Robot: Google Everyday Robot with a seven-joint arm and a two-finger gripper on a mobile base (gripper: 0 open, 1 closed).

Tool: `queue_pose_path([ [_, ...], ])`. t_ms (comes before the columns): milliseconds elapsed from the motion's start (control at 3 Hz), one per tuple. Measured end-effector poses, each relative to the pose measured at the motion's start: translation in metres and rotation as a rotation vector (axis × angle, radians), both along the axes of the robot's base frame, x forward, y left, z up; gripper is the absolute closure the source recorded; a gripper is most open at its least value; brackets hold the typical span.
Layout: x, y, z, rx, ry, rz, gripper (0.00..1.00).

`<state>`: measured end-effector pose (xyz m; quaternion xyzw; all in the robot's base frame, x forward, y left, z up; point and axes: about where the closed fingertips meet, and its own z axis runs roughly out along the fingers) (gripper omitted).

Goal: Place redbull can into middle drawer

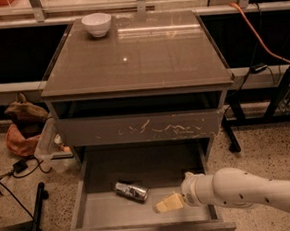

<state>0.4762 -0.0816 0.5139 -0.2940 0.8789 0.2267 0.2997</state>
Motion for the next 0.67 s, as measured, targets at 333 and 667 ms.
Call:
queue_pose_path([
  [333,-0.008,-0.032,0.027,-0.037,-0.044,-0.081,0.00],
  [667,-0.020,-0.066,0.094,-0.076,-0.184,-0.186,0.00],
])
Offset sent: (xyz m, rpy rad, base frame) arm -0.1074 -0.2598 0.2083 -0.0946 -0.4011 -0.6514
